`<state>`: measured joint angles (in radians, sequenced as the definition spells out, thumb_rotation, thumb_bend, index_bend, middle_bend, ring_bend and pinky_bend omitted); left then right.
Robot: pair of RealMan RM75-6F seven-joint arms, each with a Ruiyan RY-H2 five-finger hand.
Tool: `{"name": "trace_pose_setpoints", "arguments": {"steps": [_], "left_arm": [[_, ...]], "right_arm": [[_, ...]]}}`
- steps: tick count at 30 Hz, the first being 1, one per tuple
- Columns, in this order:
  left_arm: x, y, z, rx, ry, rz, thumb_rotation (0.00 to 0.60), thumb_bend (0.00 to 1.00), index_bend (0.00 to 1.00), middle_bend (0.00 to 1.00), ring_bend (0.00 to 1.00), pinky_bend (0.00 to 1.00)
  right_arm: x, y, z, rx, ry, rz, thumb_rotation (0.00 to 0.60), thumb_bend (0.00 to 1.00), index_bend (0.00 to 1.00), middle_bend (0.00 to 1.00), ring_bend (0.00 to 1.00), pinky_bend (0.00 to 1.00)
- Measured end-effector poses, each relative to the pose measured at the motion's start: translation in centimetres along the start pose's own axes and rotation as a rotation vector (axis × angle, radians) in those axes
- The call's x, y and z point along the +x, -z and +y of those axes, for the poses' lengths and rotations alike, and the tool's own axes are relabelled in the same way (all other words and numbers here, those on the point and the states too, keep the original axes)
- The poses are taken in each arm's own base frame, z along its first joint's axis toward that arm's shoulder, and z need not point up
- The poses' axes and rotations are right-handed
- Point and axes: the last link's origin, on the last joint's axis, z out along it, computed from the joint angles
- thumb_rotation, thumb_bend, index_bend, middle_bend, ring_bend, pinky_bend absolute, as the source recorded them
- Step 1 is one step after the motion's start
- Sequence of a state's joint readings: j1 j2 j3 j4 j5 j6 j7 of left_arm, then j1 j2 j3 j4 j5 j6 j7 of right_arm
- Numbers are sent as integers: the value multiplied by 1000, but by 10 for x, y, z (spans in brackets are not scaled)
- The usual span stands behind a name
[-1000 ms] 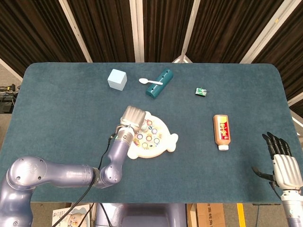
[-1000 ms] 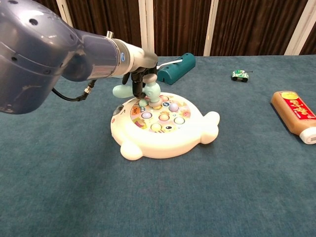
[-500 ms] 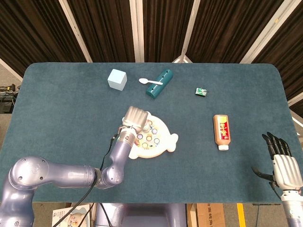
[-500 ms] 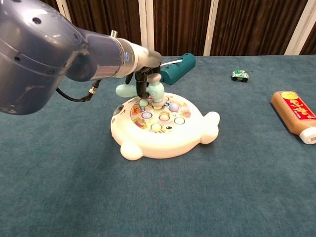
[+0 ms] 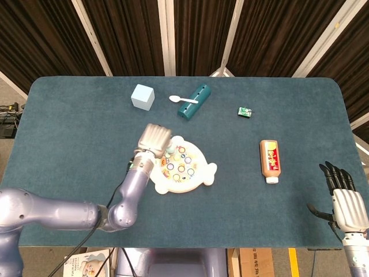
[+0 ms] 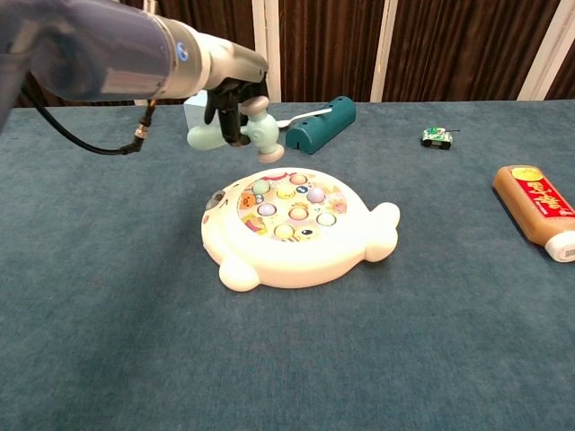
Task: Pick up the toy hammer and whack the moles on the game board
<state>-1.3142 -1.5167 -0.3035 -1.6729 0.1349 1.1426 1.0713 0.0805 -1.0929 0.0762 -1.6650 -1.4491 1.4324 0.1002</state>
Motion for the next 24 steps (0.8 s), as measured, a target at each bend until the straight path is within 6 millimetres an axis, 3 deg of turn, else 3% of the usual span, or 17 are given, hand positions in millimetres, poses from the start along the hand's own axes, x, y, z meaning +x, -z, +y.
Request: {"name": "trace_pose_setpoints", "arguments": {"steps": [5, 15, 24], "left_arm": [[-13, 15, -31, 32, 23, -24, 600, 741, 609, 463, 354, 444], [-69, 47, -97, 108, 37, -111, 600, 736, 598, 463, 354, 444], [-106, 62, -127, 140, 56, -138, 600, 727, 578, 458, 354, 444]], "right_arm": [[-1, 0, 0, 3, 10, 0, 600, 191, 0, 0, 0, 0], [-2, 1, -2, 17, 33, 3, 600, 191, 0, 0, 0, 0], [-3, 2, -4, 29, 36, 3, 600, 191, 0, 0, 0, 0]]}}
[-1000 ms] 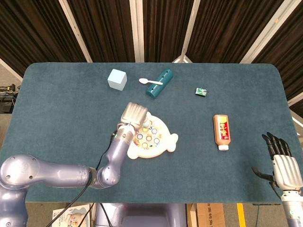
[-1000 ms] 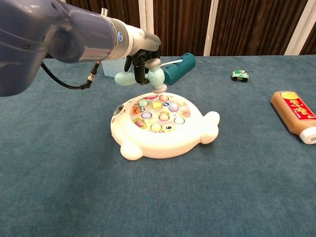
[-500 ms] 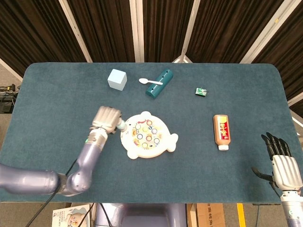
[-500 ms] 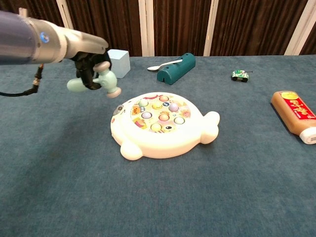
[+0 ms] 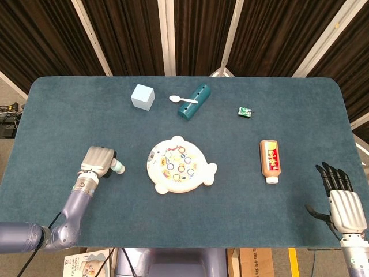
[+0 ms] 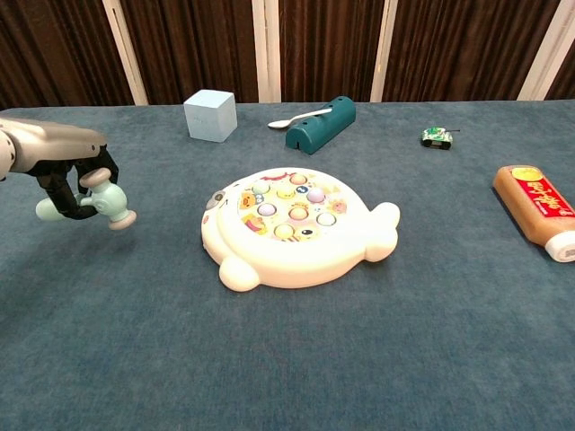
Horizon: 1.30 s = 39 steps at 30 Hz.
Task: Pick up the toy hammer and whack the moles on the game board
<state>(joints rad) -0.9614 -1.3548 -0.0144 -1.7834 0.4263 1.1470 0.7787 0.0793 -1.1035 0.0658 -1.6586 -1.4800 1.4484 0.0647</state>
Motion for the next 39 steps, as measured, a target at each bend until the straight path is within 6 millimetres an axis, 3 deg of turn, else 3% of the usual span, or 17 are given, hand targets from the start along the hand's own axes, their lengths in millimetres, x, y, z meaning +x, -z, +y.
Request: {"name": "trace_pose_setpoints", "arguments": {"steps": [16, 39], "left_arm": [[-30, -6, -9, 11, 7, -10, 600, 633, 536, 437, 351, 444], [-30, -6, -12, 22, -2, -9, 600, 345, 483, 403, 335, 437]], "right_arm": [[0, 1, -1, 8, 2, 2, 600, 191, 0, 0, 0, 0], [0, 0, -2, 13, 2, 4, 600, 191, 0, 0, 0, 0]]}}
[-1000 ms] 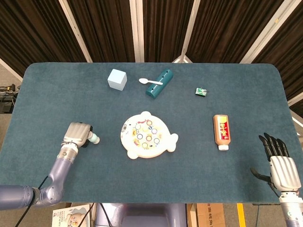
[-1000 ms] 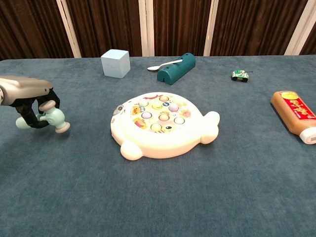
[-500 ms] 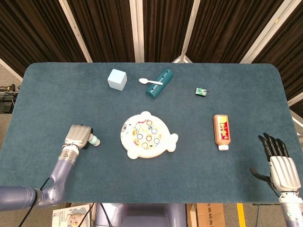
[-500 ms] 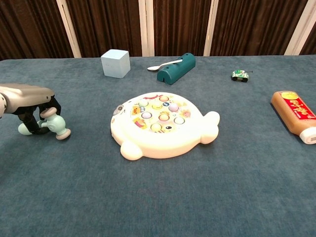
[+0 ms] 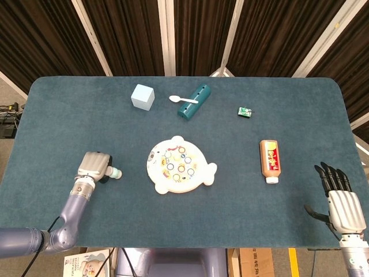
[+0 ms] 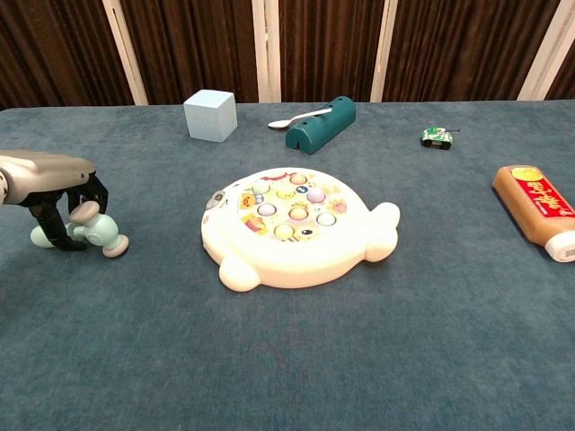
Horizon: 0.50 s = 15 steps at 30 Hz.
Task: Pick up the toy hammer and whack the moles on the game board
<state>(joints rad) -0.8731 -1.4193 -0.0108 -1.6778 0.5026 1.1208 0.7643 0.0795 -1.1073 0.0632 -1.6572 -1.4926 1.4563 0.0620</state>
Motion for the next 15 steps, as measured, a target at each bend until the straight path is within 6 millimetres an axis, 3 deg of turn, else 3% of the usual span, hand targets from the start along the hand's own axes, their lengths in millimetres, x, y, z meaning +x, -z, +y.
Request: {"name": "trace_pose_setpoints", "arguments": {"steps": [9, 15], "left_arm": [[2, 1, -2, 6, 4, 11, 600, 189, 421, 362, 311, 426], [2, 2, -3, 12, 7, 15, 600, 115, 329, 287, 235, 338]], "right_arm": [[0, 0, -1, 2, 0, 1, 600, 191, 0, 0, 0, 0], [0, 1, -1, 3, 0, 0, 600, 192, 0, 0, 0, 0]]}}
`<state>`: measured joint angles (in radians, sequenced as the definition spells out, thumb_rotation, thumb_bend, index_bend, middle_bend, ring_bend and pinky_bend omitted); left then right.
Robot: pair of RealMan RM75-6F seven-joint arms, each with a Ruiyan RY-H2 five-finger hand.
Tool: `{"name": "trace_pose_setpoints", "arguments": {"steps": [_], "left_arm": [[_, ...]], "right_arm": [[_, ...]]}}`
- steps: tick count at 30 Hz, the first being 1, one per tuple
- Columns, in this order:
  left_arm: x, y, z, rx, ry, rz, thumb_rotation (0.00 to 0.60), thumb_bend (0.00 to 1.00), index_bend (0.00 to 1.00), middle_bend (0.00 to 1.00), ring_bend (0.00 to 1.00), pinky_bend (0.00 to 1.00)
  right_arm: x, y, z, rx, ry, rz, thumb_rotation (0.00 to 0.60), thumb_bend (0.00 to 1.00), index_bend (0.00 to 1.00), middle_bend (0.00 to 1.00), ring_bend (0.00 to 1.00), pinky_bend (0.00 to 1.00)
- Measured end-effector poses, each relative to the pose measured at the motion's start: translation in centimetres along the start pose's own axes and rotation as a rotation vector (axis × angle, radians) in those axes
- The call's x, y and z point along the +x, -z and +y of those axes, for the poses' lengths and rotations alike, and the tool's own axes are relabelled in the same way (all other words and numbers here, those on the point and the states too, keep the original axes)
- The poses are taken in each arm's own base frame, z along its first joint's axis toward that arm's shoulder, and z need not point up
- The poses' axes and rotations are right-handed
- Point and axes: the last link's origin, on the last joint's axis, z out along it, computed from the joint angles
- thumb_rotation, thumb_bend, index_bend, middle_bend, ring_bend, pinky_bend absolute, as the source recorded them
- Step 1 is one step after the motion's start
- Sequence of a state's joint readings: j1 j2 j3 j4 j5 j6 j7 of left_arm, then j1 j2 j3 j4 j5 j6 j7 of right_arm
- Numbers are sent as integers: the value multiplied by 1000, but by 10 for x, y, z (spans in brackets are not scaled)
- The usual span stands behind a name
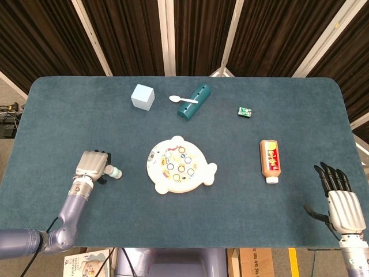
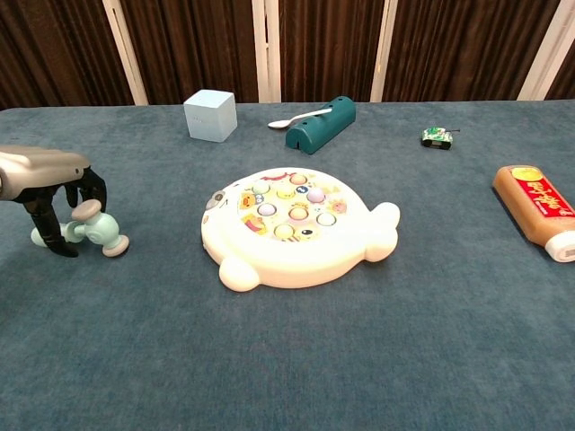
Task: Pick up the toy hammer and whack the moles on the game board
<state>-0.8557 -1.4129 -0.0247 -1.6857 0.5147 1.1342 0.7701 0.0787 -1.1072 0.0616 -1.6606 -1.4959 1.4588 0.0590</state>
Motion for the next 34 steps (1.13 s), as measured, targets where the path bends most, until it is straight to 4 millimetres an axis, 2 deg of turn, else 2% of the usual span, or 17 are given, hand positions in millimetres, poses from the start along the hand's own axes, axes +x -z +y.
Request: {"name": "trace_pose_setpoints", "arguments": {"steps": [4, 6, 11, 16, 19, 23, 29, 34], "left_arm": [[1, 1, -2, 4, 6, 8, 600, 19, 167, 175, 141, 245], [2, 1, -3, 6, 13, 16, 600, 1, 123, 145, 128, 230], [11, 8, -8, 7, 52, 47, 600, 0, 91, 93, 86, 169], [25, 31, -20, 1, 87, 117, 600, 0, 79, 69, 60, 146], [28, 53, -34, 14, 82, 164, 600, 0, 72, 52, 24, 97], [23, 86, -54, 29, 79, 222, 600, 0, 43, 25, 4, 61], [0, 136, -79, 16, 98, 328, 600, 0, 18, 13, 0, 49], [-24, 176, -111, 50, 93, 482, 600, 0, 10, 4, 0, 49]], "right_arm": [[0, 0, 0, 0, 1, 0, 600, 191, 0, 0, 0, 0], [0, 0, 0, -1, 1, 0, 600, 191, 0, 0, 0, 0], [0, 0, 0, -1, 6, 1, 600, 191, 0, 0, 0, 0], [0, 1, 1, 3, 15, 1, 600, 191, 0, 0, 0, 0], [0, 2, 1, 9, 29, -2, 600, 192, 0, 0, 0, 0], [-1, 3, -1, 21, 53, -5, 600, 192, 0, 0, 0, 0], [-1, 4, -2, 37, 100, -1, 600, 192, 0, 0, 0, 0], [-4, 4, -4, 53, 127, -1, 600, 191, 0, 0, 0, 0]]}}
